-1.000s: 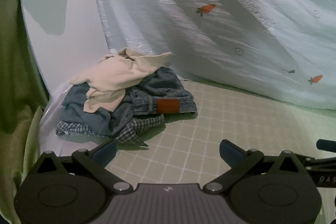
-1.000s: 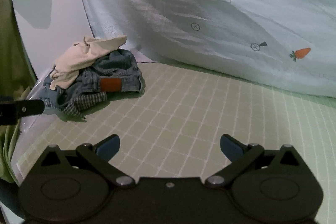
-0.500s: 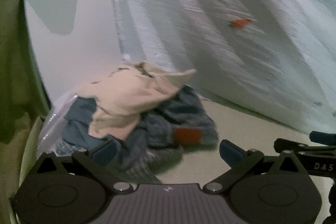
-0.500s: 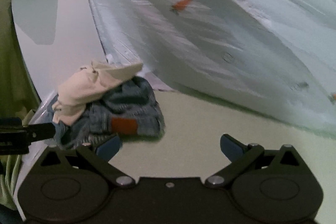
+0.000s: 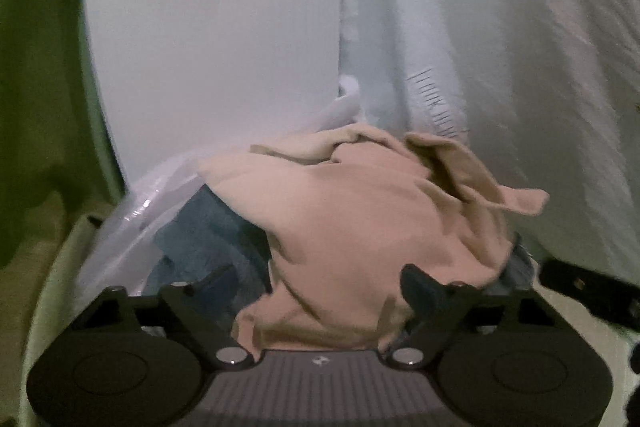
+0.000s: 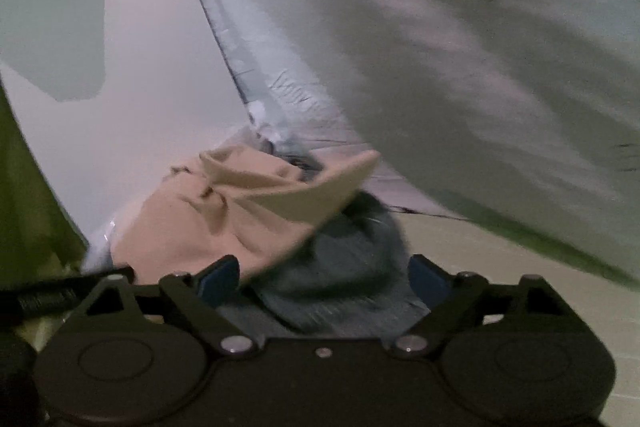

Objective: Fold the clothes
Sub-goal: 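Grasp the beige shirt with both grippers and lift it off the pile, then lay the beige shirt on the open sheet and release both grippers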

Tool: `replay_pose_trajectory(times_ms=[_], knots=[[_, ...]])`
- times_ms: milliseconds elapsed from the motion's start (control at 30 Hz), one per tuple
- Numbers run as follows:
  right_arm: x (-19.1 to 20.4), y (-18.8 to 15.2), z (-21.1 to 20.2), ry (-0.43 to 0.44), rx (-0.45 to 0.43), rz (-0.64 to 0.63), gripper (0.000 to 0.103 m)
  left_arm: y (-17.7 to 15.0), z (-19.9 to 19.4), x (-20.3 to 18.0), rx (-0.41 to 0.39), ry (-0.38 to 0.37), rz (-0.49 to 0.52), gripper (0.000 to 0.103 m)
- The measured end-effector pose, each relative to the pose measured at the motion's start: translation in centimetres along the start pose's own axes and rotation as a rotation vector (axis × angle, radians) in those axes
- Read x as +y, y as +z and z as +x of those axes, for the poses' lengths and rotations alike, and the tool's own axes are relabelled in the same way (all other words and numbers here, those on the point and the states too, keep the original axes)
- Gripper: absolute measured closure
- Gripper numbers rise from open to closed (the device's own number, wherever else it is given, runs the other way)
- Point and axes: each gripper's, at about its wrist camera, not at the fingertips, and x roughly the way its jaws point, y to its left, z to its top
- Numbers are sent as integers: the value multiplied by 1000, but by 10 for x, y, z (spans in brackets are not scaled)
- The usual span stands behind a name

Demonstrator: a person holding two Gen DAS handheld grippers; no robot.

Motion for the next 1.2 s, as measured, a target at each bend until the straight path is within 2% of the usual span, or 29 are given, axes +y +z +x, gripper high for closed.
replay_pose_trajectory(times_ms=[67,167,233,267,300,333,367,467,600,733,900,1000,1200], knots=[[5,9,26,24,23,34,16,4,13,4,22,-28,-29,33],[8,15,52,50,42,77,32,4,18,2,20,-60,-44,48],[8,17,59,92,39,106,59,3,13,-4,1,-53,-13,60],[8,17,60,108,37,115,82,3,10,-7,-10,-49,8,67],[9,16,56,111,22,99,90,3,7,-10,-22,-44,24,70],[11,15,50,111,2,75,98,3,1,-12,-35,-38,32,78],[13,13,44,111,-18,51,98,4,-4,-13,-48,-36,33,85],[13,8,14,105,-72,5,99,9,-26,-17,-92,-38,29,93],[0,-2,-39,94,-152,-3,99,10,-63,-30,-140,-81,48,97],[-26,-21,-102,52,-235,39,99,-3,-106,-59,-169,-150,112,102],[-74,-56,-182,-29,-326,125,99,-41,-175,-118,-206,-303,234,103],[-114,-80,-229,-135,-356,139,99,-69,-200,-153,-188,-366,272,103],[-231,-125,-302,-408,-345,251,99,-123,-216,-189,-50,-406,187,102]])
